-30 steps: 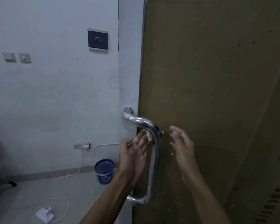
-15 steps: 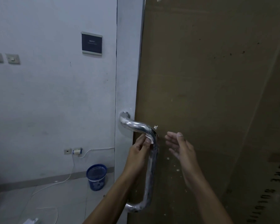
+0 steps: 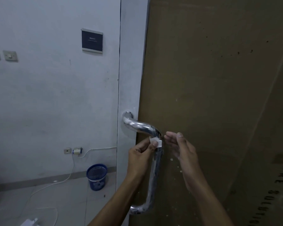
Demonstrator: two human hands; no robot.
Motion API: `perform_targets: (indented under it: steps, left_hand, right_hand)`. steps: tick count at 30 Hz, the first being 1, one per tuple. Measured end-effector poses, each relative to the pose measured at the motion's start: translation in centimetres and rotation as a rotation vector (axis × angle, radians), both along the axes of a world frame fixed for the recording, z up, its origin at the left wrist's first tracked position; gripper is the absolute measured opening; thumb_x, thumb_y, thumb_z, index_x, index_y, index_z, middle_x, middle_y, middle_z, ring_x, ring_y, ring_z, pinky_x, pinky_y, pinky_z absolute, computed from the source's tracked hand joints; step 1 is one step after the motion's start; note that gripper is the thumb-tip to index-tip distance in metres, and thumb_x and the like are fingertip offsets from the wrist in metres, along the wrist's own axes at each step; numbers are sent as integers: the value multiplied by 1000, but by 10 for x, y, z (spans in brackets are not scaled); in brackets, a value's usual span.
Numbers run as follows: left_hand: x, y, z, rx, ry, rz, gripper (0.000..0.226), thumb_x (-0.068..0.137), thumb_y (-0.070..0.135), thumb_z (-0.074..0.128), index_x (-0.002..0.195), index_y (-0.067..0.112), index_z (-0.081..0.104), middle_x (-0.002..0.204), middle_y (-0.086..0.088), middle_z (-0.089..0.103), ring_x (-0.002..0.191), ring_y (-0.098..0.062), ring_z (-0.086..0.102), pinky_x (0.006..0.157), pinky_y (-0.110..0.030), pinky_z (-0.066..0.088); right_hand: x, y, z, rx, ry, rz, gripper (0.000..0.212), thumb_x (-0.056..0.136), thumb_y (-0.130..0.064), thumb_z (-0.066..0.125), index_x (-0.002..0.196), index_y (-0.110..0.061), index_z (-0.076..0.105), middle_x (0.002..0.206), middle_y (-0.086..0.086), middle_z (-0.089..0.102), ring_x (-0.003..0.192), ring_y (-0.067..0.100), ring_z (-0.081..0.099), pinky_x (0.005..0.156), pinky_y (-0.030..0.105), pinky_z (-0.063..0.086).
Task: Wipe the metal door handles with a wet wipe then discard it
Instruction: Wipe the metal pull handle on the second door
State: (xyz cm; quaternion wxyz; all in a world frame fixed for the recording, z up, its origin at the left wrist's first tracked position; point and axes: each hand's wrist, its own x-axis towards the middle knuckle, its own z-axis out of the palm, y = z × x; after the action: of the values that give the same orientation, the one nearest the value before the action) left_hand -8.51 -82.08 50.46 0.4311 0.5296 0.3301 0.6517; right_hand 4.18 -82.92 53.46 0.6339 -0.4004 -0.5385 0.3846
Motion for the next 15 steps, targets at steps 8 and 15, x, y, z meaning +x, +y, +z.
perform_targets:
  steps: [8, 15]
  left_hand:
    - [11, -9, 5, 199, -48, 504, 16, 88, 20, 68, 90, 35, 75, 84, 14, 75, 81, -2, 70, 68, -16, 55]
    - [6, -2, -11, 613, 322, 834, 21, 92, 23, 58, 99, 8, 71, 97, 6, 69, 88, 1, 64, 116, -35, 31]
  right_hand:
    - [3, 5, -5, 6, 2, 14, 34, 103, -32, 36, 104, -22, 69, 101, -4, 75, 101, 9, 68, 88, 22, 53]
    - [9, 3, -7, 17, 8, 8, 38, 98, -40, 38, 107, -20, 69, 103, -2, 74, 101, 11, 68, 86, 23, 52]
